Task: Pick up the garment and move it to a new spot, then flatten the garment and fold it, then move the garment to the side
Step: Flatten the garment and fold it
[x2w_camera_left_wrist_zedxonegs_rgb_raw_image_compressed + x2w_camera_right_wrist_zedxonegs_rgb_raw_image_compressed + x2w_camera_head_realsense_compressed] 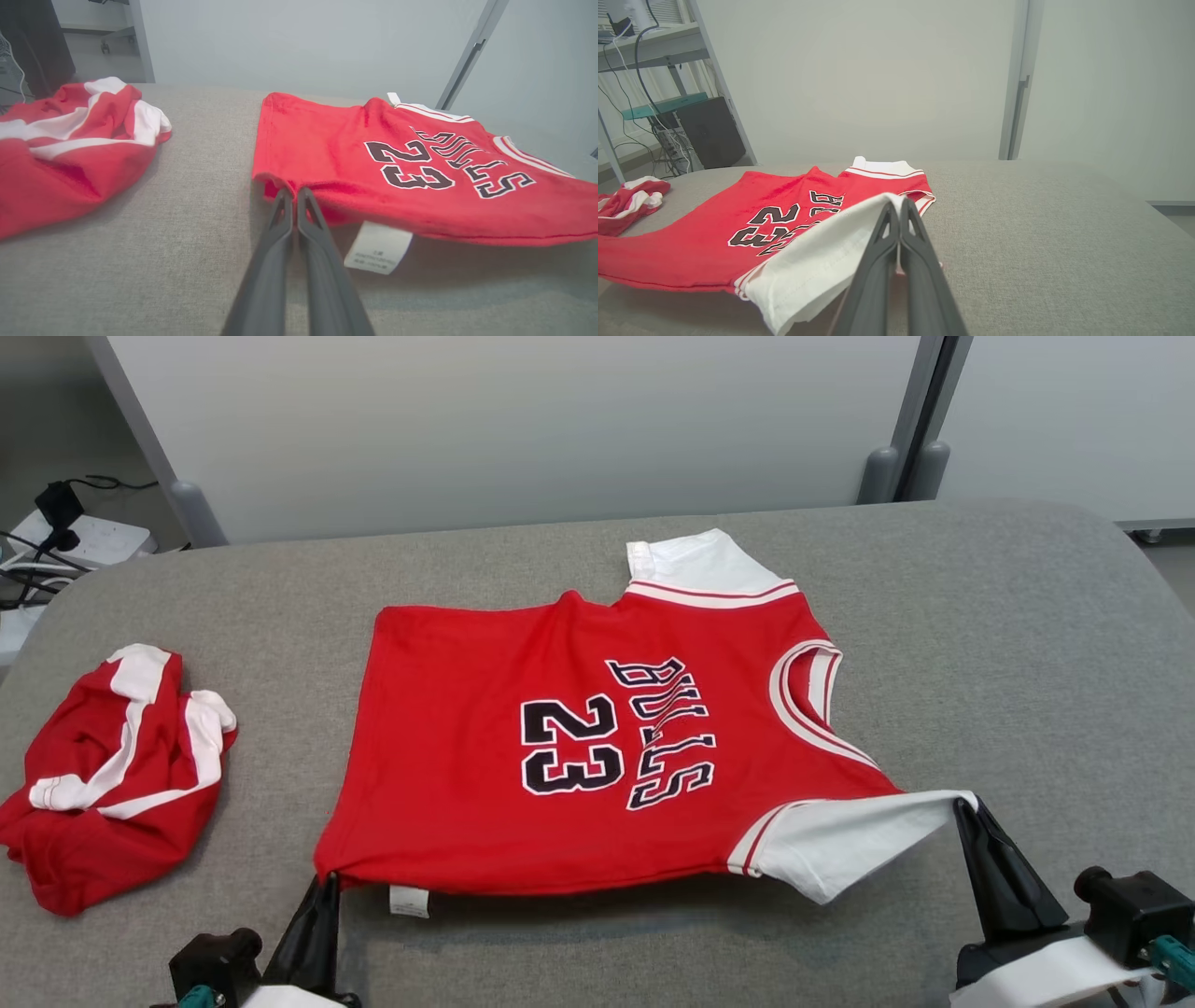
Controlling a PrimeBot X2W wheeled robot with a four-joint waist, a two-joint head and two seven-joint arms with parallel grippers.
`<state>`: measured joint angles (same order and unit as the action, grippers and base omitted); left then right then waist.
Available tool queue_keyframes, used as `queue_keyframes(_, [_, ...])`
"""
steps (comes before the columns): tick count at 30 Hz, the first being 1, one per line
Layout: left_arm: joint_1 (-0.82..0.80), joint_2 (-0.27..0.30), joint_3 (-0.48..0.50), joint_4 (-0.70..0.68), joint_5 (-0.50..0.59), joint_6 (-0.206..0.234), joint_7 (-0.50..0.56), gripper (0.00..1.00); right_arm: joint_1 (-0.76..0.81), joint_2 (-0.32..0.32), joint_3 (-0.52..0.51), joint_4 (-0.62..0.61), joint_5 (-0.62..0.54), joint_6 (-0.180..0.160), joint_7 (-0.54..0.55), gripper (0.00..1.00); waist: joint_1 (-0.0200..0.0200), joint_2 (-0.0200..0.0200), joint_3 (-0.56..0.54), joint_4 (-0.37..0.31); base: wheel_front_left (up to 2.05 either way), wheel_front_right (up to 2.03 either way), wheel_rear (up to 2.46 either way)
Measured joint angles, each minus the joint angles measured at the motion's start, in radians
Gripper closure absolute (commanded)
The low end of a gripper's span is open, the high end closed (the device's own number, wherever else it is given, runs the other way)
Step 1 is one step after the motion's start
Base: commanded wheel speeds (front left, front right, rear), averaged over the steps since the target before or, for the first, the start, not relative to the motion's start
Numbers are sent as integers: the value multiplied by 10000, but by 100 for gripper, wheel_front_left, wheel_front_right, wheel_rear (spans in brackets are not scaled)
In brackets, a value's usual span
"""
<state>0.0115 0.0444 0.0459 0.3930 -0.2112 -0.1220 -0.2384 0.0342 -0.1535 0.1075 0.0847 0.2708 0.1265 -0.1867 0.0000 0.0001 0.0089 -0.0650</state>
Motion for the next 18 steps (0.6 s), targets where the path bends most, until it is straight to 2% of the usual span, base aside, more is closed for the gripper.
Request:
queue_keyframes(7, [-1087, 4, -249, 798, -2, 2, 282, 100, -875, 215, -2, 1183, -255, 0, 15, 100, 1, 0, 533, 123, 0, 0, 0])
queue_keyframes(18, [-2643, 52, -345, 2435, 0, 178, 253, 100, -2846, 349, -389, 3881, -430, 0, -290, 100, 1, 0, 1308, 303, 0, 0, 0])
